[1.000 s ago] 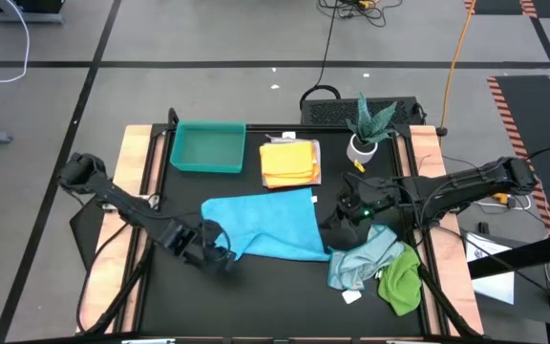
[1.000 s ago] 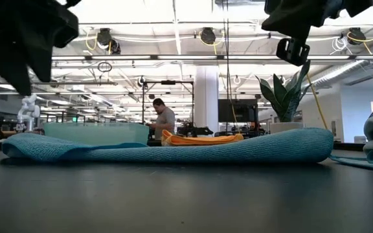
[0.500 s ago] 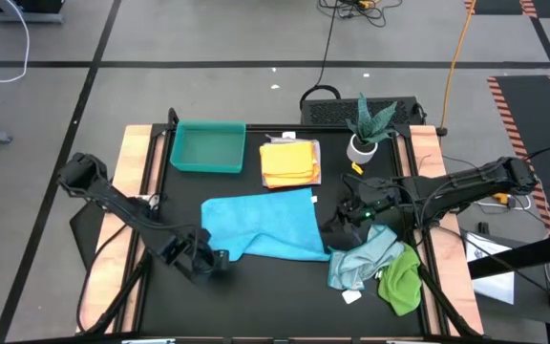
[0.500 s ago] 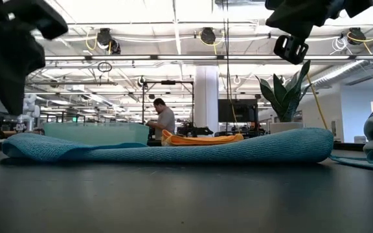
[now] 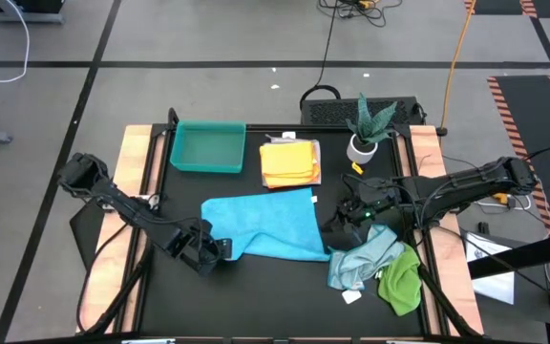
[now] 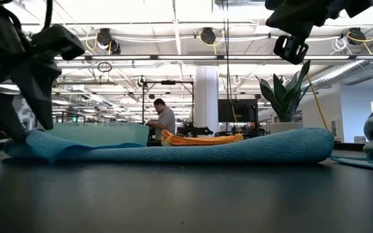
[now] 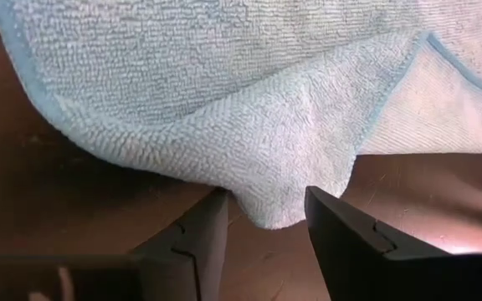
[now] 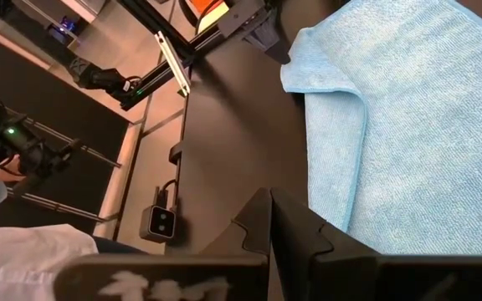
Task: Fold microfiber towels
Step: Fold the blue microfiber towel
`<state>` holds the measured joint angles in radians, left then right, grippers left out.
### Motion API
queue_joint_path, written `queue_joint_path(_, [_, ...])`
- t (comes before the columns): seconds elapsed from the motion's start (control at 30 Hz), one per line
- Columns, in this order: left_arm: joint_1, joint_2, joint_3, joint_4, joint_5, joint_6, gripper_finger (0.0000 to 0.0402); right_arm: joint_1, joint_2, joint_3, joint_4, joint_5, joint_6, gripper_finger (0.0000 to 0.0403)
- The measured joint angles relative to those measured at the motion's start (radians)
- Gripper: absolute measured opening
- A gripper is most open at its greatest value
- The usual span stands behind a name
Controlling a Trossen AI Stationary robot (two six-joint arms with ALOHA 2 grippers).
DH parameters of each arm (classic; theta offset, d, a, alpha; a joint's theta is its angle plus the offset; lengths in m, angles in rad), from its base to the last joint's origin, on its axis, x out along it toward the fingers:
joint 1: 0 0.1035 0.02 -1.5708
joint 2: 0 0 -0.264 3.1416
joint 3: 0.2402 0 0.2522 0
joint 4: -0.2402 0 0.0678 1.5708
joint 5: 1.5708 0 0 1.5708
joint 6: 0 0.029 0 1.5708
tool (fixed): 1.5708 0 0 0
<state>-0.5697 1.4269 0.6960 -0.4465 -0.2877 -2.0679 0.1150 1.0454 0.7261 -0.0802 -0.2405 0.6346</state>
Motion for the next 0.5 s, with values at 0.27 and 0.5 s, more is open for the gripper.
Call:
queue_joint_path(0.27, [0.032, 0.001, 0.0, 0.004, 0.044, 0.047, 0.0161, 0.0, 0.0, 0.0, 0.0, 0.001, 0.005, 0.0])
queue_joint_path(0.5, [0.026, 0.013, 0.0, 0.004, 0.06, 0.054, 0.0159, 0.0, 0.0, 0.0, 0.001, 0.002, 0.005, 0.0])
